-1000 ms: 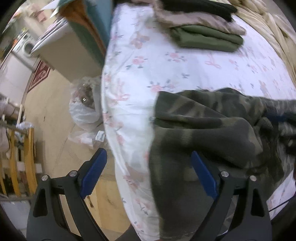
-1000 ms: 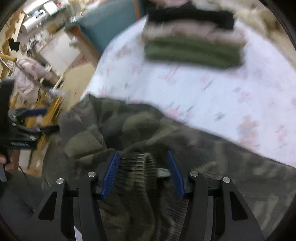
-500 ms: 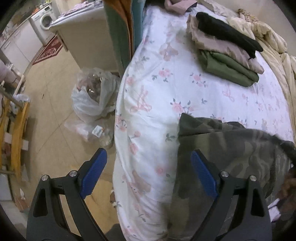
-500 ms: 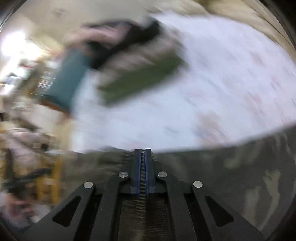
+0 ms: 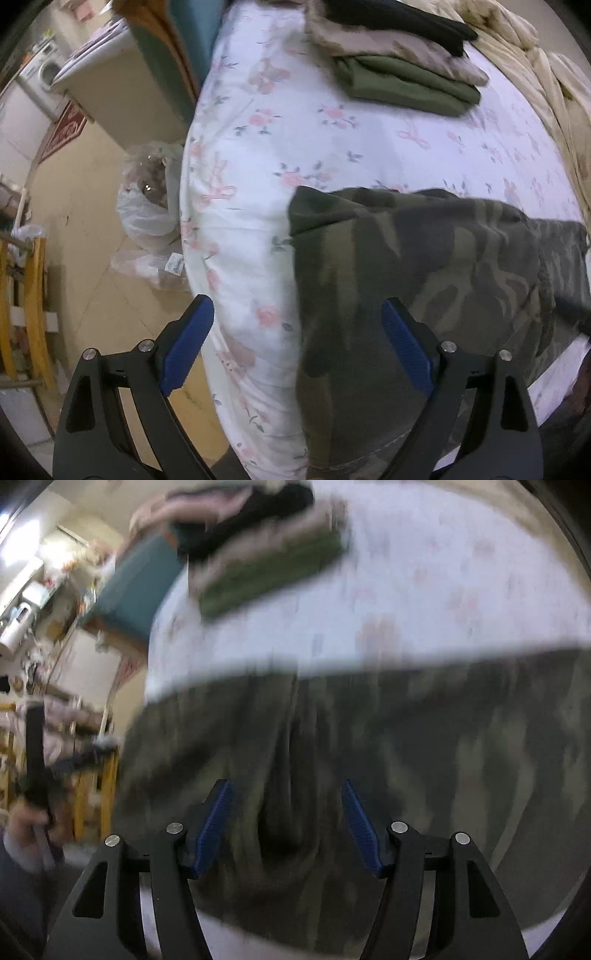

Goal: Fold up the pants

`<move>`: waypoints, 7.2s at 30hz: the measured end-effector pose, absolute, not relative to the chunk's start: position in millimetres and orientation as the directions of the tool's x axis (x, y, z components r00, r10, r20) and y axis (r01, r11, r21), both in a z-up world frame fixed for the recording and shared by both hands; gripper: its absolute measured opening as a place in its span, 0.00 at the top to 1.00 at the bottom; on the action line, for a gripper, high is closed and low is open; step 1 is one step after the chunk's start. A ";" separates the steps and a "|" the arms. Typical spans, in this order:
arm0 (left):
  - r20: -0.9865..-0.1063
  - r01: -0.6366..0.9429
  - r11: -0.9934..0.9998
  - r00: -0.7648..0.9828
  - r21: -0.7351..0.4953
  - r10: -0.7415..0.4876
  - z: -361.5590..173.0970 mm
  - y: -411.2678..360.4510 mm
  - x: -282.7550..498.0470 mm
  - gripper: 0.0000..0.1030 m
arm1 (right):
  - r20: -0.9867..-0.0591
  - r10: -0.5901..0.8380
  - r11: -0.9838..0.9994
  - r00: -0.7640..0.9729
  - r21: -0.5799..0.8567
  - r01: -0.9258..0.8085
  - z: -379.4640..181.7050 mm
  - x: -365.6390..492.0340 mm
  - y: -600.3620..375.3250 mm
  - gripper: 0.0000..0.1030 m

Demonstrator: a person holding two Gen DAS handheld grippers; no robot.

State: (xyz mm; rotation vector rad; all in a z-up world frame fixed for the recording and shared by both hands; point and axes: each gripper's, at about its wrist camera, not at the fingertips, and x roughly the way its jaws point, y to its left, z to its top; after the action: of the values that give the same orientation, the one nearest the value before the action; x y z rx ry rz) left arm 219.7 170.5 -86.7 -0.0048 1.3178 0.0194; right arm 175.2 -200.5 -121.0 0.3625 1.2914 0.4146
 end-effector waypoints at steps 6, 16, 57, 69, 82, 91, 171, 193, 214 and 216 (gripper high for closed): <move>-0.964 -0.012 0.999 0.260 0.051 0.052 -83.4 163.9 220.2 0.13 | -0.871 0.474 0.879 0.127 0.462 -0.117 -163.2 147.2 -177.3 0.38; -0.955 -0.028 0.995 0.278 0.098 0.102 -81.8 174.8 212.6 0.13 | -0.869 0.447 0.891 0.213 0.454 -0.019 -177.5 142.6 -188.3 0.25; -0.973 0.215 0.951 0.120 0.222 0.199 -154.4 118.6 198.1 0.09 | -0.907 0.374 0.926 0.192 0.354 -0.133 -150.0 162.4 -143.9 0.86; -0.935 0.007 1.000 0.353 -0.014 -0.015 -56.3 127.4 197.2 0.09 | -0.802 0.218 0.837 0.556 0.447 0.317 -72.8 84.7 -371.6 0.33; -0.911 -0.038 0.999 0.412 -0.004 0.012 -56.9 120.0 221.0 0.09 | -0.856 0.033 0.566 0.516 0.442 0.696 -136.9 52.0 -517.2 0.34; -0.908 -0.029 1.000 0.419 0.007 0.019 -55.6 118.9 221.1 0.09 | -0.782 0.129 0.627 0.610 0.541 0.560 -148.3 94.3 -519.2 0.83; -0.955 0.251 0.965 0.256 -0.083 -0.148 -89.9 -59.7 232.3 0.95 | -0.804 0.558 0.830 0.206 0.538 -0.150 -118.9 95.7 -224.8 0.76; -0.958 0.257 0.966 0.265 -0.039 -0.109 -71.5 -48.4 253.4 0.66 | -0.784 0.616 0.780 0.082 0.593 -0.199 -122.5 54.7 -211.4 0.75; -0.966 0.344 0.938 0.226 -0.043 -0.127 -106.8 -65.5 222.7 0.58 | -0.741 0.454 0.745 0.495 0.620 0.245 -96.9 48.2 -362.9 0.70; -0.965 0.321 0.946 0.234 -0.035 -0.115 -103.9 -56.1 220.2 0.42 | -0.745 0.449 0.726 0.493 0.626 0.285 -101.7 47.3 -370.4 0.44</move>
State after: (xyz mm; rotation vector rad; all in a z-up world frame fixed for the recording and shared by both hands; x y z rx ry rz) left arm 220.2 -56.1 -103.9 0.1850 1.3026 -0.3015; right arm 47.3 -370.4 -101.7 0.7909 1.0810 0.1128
